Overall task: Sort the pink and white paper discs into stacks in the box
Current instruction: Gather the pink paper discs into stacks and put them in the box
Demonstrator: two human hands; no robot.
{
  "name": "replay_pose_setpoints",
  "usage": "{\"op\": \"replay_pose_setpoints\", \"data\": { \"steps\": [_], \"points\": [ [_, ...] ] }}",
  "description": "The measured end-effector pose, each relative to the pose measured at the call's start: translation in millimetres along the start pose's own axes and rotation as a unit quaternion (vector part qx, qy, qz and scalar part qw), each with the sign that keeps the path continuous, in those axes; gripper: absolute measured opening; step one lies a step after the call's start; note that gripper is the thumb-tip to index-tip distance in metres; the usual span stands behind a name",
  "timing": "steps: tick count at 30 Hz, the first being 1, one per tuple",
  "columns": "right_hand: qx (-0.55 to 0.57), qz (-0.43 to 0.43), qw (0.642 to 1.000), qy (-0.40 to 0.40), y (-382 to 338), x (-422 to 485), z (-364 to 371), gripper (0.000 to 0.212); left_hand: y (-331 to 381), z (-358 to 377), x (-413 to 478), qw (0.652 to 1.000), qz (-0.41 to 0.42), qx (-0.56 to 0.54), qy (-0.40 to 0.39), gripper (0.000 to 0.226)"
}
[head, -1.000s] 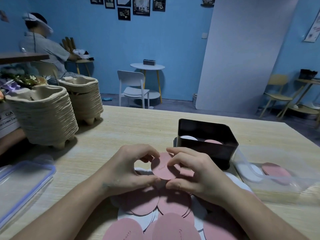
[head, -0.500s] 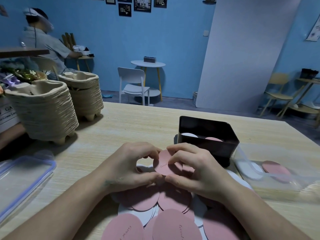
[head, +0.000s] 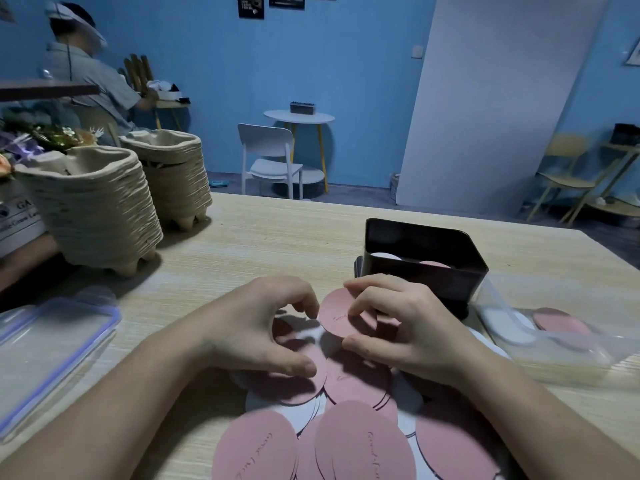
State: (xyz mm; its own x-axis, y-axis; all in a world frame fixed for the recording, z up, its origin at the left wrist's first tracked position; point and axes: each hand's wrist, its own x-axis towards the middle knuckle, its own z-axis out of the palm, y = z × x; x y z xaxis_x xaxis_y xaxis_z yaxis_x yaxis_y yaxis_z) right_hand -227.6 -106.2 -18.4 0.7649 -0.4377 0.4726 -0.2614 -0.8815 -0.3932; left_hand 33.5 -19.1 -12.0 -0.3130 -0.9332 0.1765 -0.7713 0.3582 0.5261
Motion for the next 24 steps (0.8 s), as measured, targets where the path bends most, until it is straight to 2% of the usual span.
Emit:
{"op": "replay_pose_setpoints", "data": {
  "steps": [4, 9, 13, 18, 24],
  "points": [
    [0.010, 0.009, 1.000, -0.001, 1.5, -1.4, -1.3, 0.030, -0.4, -7.0, -5.4, 0.997, -0.036, -0.008, -0.062, 0.067],
    [0.012, 0.006, 1.000, -0.007, 1.8, -2.8, -1.8, 0.030, -1.4, -7.3, -2.9, 0.992, -0.002, 0.049, -0.120, 0.080],
    [0.014, 0.009, 1.000, -0.016, 2.1, -4.0, -0.3, 0.031, -1.4, -6.0, -3.0, 0.992, -0.004, 0.054, -0.116, 0.071],
    [0.015, 0.018, 0.999, -0.027, 2.5, -5.1, 1.5, 0.032, -5.9, -4.2, -2.5, 0.996, -0.017, 0.040, -0.073, 0.063],
    [0.015, 0.030, 0.999, -0.027, 2.2, -6.3, 0.5, 0.031, -8.0, -6.8, -2.4, 0.994, -0.028, 0.050, -0.095, 0.079]
  ]
}}
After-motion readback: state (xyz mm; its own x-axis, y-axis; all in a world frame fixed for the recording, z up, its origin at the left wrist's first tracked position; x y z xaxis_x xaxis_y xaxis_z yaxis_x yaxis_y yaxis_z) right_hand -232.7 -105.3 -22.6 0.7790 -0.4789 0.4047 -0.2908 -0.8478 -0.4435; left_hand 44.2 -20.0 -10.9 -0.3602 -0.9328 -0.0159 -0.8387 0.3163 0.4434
